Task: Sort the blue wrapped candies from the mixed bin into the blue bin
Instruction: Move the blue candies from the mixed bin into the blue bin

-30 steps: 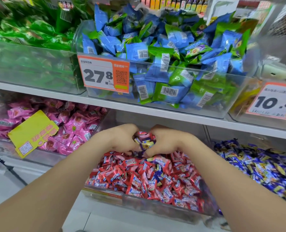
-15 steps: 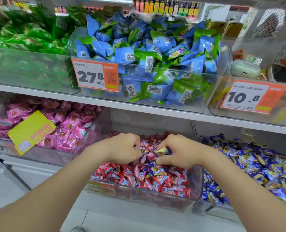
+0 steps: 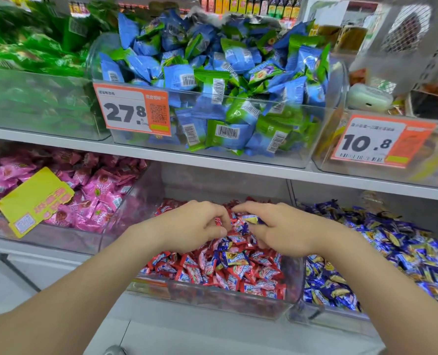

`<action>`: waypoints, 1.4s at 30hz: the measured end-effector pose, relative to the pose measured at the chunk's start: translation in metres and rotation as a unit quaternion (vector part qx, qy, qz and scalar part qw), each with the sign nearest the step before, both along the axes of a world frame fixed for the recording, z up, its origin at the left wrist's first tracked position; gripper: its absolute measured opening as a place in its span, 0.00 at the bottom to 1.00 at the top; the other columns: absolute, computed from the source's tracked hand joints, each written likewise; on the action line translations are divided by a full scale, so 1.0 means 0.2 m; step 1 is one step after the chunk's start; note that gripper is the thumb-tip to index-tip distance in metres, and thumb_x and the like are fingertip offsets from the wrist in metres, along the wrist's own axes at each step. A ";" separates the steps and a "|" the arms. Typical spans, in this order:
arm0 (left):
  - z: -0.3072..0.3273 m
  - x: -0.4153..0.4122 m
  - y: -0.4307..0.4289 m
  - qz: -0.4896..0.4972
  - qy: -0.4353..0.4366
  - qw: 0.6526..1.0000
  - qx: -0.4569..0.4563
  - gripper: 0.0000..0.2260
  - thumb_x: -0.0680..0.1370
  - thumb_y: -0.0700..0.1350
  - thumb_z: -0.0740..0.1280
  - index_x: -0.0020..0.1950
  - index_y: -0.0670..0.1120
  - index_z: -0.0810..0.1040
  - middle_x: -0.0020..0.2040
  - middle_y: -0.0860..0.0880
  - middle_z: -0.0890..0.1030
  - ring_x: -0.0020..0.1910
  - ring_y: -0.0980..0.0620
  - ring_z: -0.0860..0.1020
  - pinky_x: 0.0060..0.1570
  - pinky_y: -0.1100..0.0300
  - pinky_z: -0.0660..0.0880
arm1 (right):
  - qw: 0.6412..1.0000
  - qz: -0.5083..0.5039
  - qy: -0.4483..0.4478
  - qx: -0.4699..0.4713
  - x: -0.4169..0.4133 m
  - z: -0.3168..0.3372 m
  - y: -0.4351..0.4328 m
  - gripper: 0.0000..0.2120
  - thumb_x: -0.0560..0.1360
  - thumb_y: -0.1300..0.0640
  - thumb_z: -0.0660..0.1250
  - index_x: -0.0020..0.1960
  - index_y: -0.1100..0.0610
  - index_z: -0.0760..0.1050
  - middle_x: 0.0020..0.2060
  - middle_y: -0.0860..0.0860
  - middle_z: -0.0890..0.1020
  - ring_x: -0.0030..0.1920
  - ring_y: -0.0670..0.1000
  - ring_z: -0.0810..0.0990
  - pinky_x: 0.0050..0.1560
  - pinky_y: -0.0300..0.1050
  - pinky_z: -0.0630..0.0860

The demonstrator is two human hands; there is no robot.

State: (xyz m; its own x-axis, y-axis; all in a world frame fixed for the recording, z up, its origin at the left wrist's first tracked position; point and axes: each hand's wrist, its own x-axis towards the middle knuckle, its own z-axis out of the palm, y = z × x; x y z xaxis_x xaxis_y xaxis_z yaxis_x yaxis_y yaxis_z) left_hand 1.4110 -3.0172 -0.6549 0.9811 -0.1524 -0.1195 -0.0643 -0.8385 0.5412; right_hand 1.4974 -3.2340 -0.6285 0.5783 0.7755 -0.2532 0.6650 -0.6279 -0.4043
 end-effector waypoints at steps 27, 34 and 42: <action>-0.07 0.11 0.06 0.120 -0.010 0.989 -0.081 0.09 0.77 0.44 0.78 0.55 0.49 0.83 0.43 0.50 0.87 0.36 0.51 0.85 0.38 0.53 0.84 | 0.961 -0.021 -0.198 -0.194 0.11 -0.09 0.16 0.18 0.81 0.38 0.67 0.44 0.51 0.71 0.42 0.49 0.74 0.46 0.57 0.79 0.39 0.48 0.71; -0.15 0.14 0.02 0.066 0.021 0.998 0.011 0.11 0.77 0.52 0.78 0.57 0.50 0.85 0.44 0.51 0.85 0.44 0.53 0.82 0.46 0.59 0.75 | 0.981 -0.058 -0.161 -0.090 0.08 -0.04 0.13 0.12 0.81 0.48 0.58 0.45 0.53 0.71 0.42 0.53 0.79 0.44 0.59 0.79 0.42 0.51 0.75; -0.08 0.13 0.06 0.143 0.018 0.985 -0.090 0.11 0.75 0.49 0.75 0.44 0.45 0.77 0.36 0.49 0.80 0.30 0.50 0.77 0.32 0.54 0.81 | 0.988 0.012 -0.131 0.082 -0.01 -0.05 0.08 0.19 0.83 0.40 0.64 0.38 0.49 0.79 0.29 0.46 0.78 0.34 0.45 0.75 0.42 0.53 0.78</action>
State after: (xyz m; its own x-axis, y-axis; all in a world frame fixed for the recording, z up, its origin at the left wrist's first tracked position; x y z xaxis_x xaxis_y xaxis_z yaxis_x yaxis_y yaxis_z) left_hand 1.4380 -3.0047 -0.6711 0.9824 0.1082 -0.1523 0.1836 -0.7094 0.6805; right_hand 1.4953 -3.2188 -0.6375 0.5886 0.8077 0.0336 0.7739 -0.5511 -0.3120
